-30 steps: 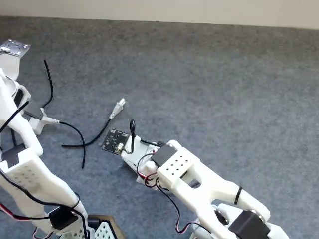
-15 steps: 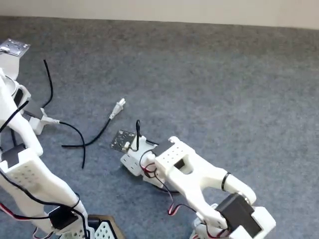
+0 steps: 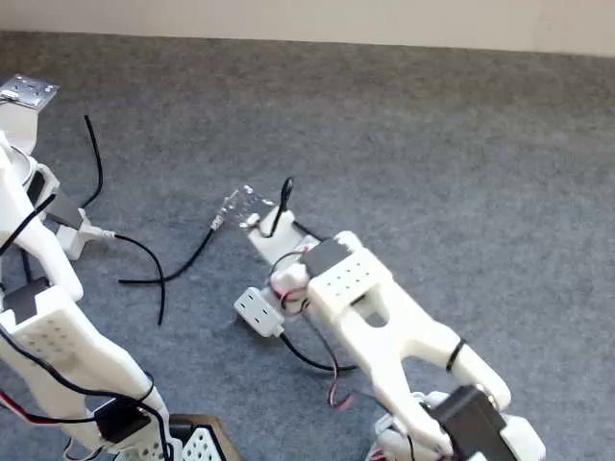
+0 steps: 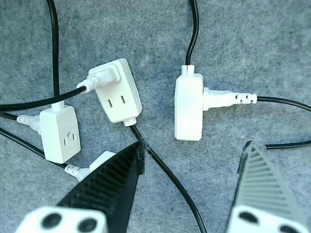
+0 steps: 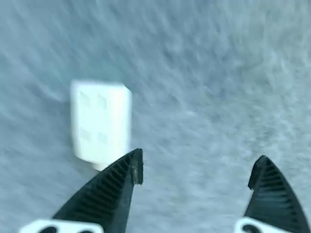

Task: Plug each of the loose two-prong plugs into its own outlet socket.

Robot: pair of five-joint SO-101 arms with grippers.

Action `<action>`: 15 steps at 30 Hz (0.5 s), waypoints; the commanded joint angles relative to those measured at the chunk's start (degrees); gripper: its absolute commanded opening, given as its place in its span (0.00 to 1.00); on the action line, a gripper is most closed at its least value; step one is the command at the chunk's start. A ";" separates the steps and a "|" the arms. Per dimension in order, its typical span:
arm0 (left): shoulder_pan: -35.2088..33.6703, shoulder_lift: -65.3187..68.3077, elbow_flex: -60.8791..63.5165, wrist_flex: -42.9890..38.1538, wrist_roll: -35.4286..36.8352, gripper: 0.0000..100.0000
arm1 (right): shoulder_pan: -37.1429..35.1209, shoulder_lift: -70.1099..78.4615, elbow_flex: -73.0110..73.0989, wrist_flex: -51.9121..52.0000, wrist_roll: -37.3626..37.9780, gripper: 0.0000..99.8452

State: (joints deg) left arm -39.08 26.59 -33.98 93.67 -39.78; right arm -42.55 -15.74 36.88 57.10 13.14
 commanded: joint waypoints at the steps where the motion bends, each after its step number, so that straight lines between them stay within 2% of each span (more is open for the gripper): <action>1: -0.31 -0.57 -0.31 -0.62 0.35 0.31 | -7.34 -4.18 0.13 -2.95 -9.05 0.33; 6: -0.31 -0.57 -0.31 -0.62 0.35 0.31 | -10.59 -4.09 3.47 -5.14 -9.41 0.33; 15: -0.31 -0.57 -0.31 -0.62 0.35 0.31 | -11.21 -0.57 6.02 -8.04 -9.49 0.33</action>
State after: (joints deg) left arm -39.08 26.59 -33.98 93.67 -39.78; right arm -53.27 -17.32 42.24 52.44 4.35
